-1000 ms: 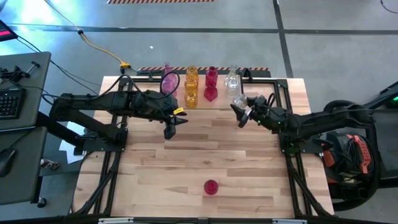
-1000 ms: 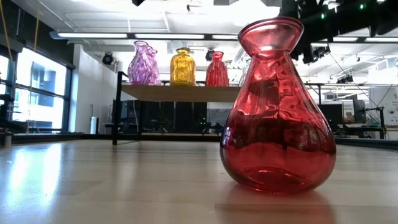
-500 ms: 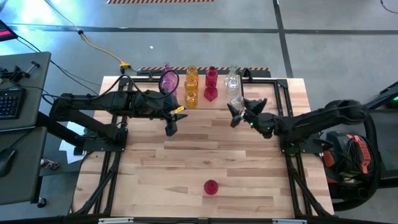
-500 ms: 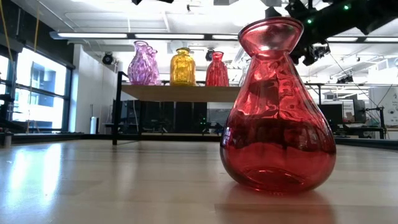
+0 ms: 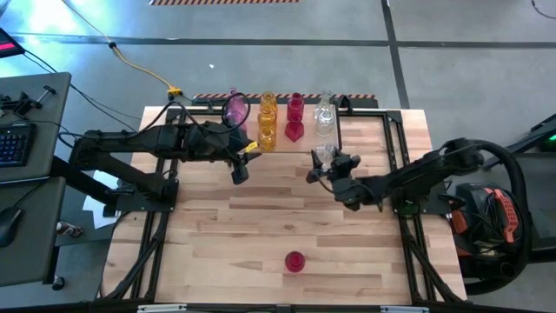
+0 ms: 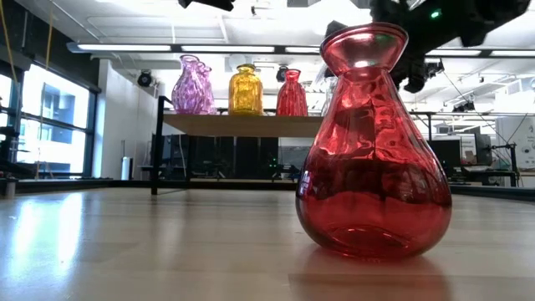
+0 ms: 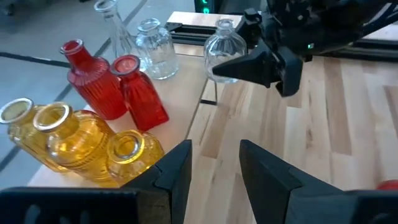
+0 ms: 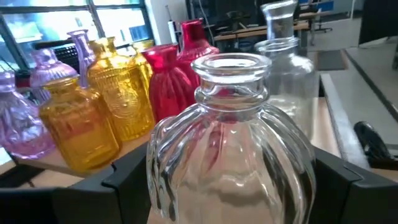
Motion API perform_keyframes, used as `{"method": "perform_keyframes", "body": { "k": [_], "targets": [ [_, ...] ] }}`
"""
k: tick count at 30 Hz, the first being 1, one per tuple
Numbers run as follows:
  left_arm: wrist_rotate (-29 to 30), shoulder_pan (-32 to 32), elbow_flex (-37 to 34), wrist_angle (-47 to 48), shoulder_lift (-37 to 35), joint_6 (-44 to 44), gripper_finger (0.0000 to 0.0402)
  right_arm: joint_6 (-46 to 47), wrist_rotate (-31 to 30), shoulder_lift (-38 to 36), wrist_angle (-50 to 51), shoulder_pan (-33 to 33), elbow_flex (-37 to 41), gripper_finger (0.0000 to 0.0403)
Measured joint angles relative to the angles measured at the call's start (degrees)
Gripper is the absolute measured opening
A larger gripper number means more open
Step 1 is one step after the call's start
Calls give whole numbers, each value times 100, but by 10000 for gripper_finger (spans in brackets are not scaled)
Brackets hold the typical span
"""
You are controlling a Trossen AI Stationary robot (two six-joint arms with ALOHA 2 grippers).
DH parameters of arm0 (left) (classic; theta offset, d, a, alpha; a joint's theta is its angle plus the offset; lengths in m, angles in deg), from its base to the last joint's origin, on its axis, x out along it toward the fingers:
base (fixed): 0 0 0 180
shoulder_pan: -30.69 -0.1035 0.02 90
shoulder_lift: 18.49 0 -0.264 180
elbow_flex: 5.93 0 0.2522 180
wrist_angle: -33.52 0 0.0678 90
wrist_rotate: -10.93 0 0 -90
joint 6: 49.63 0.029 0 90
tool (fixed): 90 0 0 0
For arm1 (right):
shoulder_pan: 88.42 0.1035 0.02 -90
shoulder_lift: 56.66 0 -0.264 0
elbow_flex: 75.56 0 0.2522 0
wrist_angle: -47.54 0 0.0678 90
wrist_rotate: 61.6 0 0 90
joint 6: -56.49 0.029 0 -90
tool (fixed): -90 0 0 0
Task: Sort vases onto shelf
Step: Put the transparent vase on the shelf and align it with the other transparent vases
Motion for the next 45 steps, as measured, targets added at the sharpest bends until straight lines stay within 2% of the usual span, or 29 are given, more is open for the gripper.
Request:
{"method": "perform_keyframes", "body": {
  "k": [7, 13, 17, 29, 33, 37, 41, 45],
  "targets": [
    [139, -174, 0, 0, 0, 499, 127, -56, -1, 449, 1, -335, -404, 282],
    [176, -381, -2, 13, -59, 615, 127, 639, -116, 701, 123, -468, -439, 285],
    [176, -485, -4, 42, -150, 738, 127, 790, -145, 743, 230, -524, -439, 287],
    [176, -730, -4, 15, -282, 861, 127, 323, 177, 730, 225, -862, -439, 290],
    [175, -729, -4, 33, -280, 903, 127, 143, 488, 730, 238, -921, -593, 290],
    [179, -728, -4, 33, -280, 904, 127, -209, 453, 720, 780, -953, -873, 290],
    [181, -728, -4, 33, -280, 1036, 127, 499, 671, 721, 1552, -1000, -1048, 291],
    [183, -728, -4, 33, -280, 1042, 127, 1481, 613, 721, 2359, -997, -1051, 291]
  ]
}}
